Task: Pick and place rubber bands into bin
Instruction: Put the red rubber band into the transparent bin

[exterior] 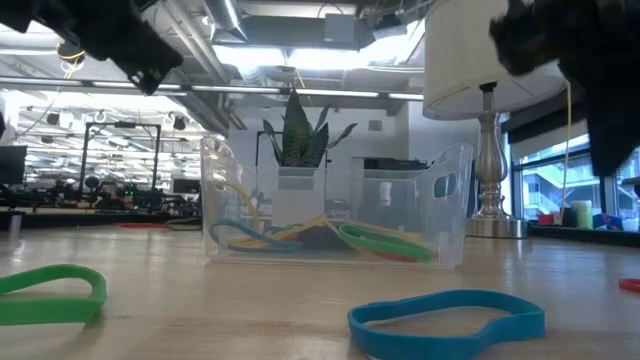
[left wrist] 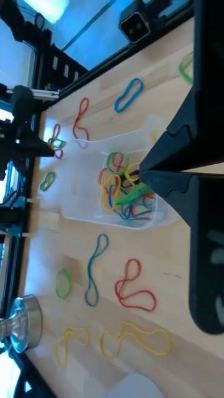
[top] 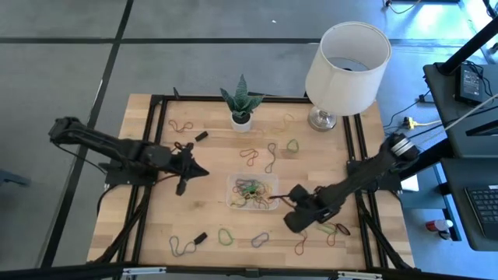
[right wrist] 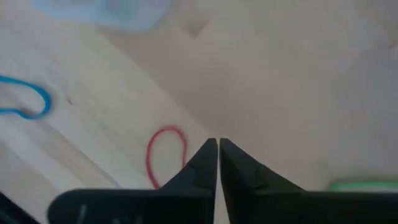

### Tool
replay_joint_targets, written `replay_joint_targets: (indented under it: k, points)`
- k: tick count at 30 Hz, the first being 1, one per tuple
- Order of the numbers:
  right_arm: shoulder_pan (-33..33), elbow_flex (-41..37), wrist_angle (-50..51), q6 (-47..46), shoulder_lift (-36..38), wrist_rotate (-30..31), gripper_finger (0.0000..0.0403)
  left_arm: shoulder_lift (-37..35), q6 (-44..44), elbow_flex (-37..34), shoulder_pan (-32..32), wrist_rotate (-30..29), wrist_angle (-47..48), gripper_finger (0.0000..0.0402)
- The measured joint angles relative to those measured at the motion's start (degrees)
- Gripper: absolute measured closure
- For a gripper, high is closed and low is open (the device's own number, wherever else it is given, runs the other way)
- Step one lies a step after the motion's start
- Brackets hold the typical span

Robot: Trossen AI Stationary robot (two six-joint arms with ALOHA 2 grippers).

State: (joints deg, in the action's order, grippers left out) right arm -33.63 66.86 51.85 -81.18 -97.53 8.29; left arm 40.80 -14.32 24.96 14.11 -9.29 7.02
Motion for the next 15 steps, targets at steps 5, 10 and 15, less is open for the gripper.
replay_joint_targets:
  k: [5, 10, 15]
  points:
    - [1.0, 1.5, -1.5, -2.4, -6.1, -5.2, 0.0353, -2.7, 0.1, -0.3, 0.0, 2.4, 4.0, 0.0400]
    - [1.1, 1.6, -6.6, -2.8, -9.9, -7.1, 0.0322, -3.4, 0.1, -0.3, 0.0, 3.4, 4.0, 0.0400]
    - [1.1, 1.6, -8.8, -2.8, -12.0, -7.5, 0.0309, -3.4, 0.1, -0.2, 0.0, 3.4, 3.9, 0.0399]
